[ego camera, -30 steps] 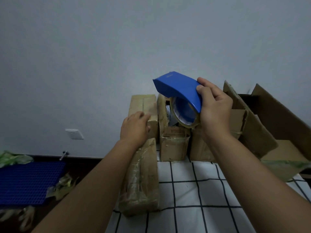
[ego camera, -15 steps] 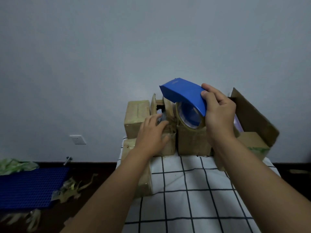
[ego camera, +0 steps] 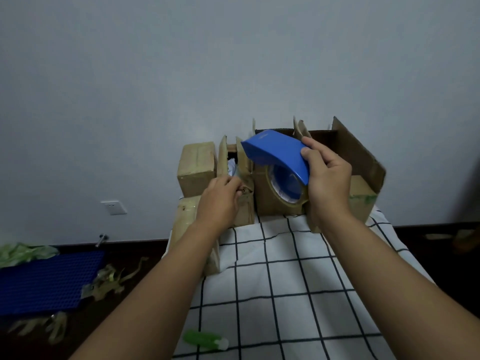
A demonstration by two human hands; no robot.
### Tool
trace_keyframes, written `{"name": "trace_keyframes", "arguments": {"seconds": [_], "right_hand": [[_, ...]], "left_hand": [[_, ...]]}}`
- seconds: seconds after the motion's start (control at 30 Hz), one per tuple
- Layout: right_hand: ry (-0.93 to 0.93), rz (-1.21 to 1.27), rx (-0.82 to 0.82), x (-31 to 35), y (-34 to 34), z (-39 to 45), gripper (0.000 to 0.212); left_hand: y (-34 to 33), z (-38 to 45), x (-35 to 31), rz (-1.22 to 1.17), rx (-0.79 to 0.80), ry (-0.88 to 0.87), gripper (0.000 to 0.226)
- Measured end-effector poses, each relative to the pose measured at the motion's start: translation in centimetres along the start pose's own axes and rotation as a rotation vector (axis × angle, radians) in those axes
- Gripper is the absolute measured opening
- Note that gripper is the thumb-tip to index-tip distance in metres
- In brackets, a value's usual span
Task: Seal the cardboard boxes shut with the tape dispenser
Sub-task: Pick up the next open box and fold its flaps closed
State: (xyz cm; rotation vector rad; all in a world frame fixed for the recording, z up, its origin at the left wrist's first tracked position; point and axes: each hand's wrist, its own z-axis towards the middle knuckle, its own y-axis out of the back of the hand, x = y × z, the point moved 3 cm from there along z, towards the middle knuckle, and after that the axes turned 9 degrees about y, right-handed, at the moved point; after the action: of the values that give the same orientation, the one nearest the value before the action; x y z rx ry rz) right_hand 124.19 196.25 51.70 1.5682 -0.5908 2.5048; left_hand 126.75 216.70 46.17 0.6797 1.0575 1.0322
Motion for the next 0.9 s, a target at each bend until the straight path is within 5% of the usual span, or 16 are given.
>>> {"name": "trace_keyframes", "arguments": {"seconds": [0.73,0.9], "right_hand": [[0.039,0.054,0.05,10.6,11.3,-12.3,0.017],[0.033,0.051,0.05,11.2,12.9,-13.5,0.017]], "left_hand": [[7.3,-22.9,-11.1,-0.106,-0.182,-0.112,0.008],[6.0,-26.2,-12.3,-0.09,-0.119,-0.098,0.014]]}}
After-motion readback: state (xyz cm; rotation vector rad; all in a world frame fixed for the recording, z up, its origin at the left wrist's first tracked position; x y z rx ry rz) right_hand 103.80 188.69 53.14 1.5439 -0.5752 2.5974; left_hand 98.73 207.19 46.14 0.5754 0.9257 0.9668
